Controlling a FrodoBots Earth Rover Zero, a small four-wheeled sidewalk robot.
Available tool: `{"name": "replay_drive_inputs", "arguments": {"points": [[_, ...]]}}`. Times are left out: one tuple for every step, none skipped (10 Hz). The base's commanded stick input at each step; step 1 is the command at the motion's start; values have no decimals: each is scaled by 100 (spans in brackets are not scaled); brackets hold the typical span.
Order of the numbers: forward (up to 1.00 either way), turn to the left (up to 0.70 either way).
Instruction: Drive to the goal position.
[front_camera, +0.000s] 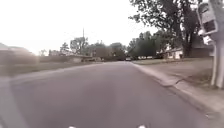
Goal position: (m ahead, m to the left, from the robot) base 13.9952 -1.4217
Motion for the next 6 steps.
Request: {"name": "replay_drive_inputs", "arguments": {"points": [[100, 0], [100, 0], [100, 0], [100, 0], [100, 0], [100, 0]]}}
